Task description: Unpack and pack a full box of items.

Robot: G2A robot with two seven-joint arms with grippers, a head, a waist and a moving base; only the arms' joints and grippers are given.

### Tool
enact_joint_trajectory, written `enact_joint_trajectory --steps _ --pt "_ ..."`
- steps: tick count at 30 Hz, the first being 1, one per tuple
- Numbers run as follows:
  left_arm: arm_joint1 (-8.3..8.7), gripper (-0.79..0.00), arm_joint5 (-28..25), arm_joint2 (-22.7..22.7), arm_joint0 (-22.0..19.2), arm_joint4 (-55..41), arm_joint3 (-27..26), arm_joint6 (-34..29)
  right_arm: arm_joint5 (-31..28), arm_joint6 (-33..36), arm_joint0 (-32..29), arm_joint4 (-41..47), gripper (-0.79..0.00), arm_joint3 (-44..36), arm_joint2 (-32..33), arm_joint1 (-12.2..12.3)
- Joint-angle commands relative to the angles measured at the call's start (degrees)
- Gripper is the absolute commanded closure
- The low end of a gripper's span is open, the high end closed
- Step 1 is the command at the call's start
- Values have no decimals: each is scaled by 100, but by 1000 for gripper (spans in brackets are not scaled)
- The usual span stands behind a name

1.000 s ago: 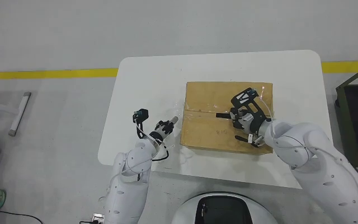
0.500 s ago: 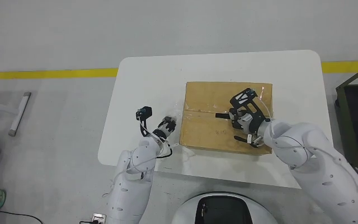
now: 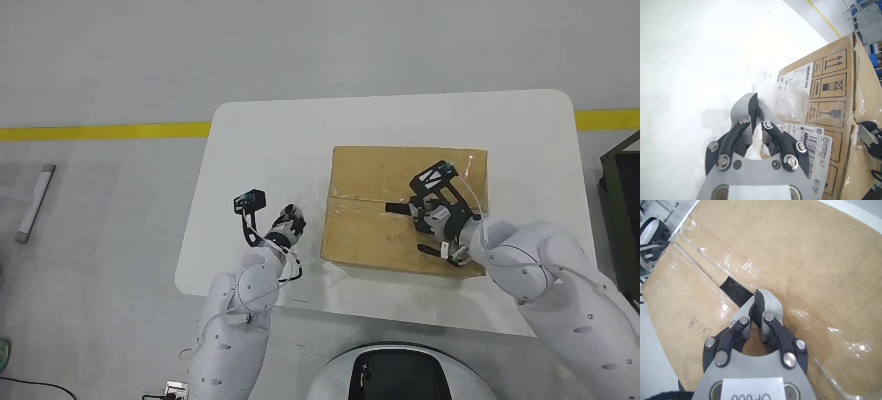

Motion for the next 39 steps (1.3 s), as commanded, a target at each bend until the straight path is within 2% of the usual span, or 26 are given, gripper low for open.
enact_joint_trajectory --steps 1,22,39 --pt "7 0 63 -5 28 111 -59 41 1 6 -17 -11 0 -15 4 1" --pt "150 0 -204 347 200 3204 -767 83 40 30 -57 -68 0 -82 11 -4" --pt "136 0 -323 536 170 4669 -1191 30 65 25 -80 -96 0 -100 28 -11"
